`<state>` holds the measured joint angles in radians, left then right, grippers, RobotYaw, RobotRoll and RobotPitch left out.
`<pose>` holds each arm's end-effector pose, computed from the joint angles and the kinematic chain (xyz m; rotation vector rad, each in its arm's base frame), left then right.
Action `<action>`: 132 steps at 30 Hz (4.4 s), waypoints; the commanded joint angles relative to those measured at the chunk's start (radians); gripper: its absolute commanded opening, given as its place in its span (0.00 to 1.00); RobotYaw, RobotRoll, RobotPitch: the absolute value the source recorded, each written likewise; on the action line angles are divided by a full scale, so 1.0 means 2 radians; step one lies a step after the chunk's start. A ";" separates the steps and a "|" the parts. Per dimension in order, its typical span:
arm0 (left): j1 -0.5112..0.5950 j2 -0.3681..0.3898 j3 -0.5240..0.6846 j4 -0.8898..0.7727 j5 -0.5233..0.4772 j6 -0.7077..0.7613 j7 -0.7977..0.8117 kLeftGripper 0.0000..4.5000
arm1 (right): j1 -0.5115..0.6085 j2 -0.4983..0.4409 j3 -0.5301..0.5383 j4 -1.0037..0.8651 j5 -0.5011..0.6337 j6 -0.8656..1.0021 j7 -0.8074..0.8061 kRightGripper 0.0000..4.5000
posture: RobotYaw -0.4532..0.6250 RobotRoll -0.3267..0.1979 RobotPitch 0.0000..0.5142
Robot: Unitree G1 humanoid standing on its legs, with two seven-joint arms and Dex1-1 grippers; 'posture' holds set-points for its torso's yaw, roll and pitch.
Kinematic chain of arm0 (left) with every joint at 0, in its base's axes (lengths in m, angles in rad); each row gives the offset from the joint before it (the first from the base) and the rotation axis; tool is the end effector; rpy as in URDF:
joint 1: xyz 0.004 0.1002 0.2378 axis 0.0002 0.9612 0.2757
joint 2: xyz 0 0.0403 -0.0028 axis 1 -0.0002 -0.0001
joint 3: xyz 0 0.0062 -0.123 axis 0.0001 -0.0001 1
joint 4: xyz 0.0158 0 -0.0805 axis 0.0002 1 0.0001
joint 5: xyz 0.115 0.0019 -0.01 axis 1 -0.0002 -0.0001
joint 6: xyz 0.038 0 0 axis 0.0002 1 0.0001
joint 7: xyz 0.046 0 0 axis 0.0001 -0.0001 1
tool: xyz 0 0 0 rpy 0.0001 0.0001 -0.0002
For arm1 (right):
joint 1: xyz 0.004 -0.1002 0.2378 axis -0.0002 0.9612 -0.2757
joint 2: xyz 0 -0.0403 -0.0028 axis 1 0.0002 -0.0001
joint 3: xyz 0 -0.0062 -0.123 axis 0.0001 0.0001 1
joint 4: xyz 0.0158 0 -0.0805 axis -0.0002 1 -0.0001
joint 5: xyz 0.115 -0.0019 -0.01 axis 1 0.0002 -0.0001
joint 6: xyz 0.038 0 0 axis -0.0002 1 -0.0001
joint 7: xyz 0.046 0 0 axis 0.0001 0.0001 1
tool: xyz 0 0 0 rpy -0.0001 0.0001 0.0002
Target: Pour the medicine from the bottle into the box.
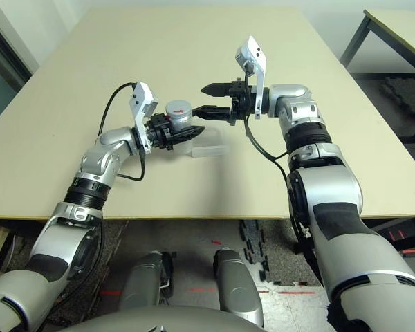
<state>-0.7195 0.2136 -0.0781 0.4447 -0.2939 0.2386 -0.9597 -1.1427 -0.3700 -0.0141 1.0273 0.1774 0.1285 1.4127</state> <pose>0.3536 0.1408 0.1262 -0.0054 -0.0016 -1.1372 0.4052 -0.1967 0.1951 -0.1078 0.0858 1.3441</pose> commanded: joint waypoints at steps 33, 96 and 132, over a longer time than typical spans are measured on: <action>0.002 0.001 -0.005 -0.001 0.004 -0.006 -0.005 0.59 | 0.002 0.060 -0.002 -0.025 0.021 0.010 -0.001 0.72 | 0.29 0.62 0.16; -0.025 0.028 0.017 0.072 0.031 -0.032 0.055 0.59 | 0.158 -0.051 -0.053 -0.168 -0.004 0.060 -0.376 1.00 | 0.27 0.62 0.21; -0.188 0.046 -0.069 0.317 0.255 -0.244 0.204 0.59 | 0.287 -0.109 -0.011 -0.296 0.033 0.051 -0.128 1.00 | 0.25 0.62 0.16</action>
<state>-1.0692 0.3116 -0.1953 1.0483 0.1814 -0.2248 -0.5688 -0.5768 -0.5830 -0.0422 0.4414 0.2320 0.2317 1.1489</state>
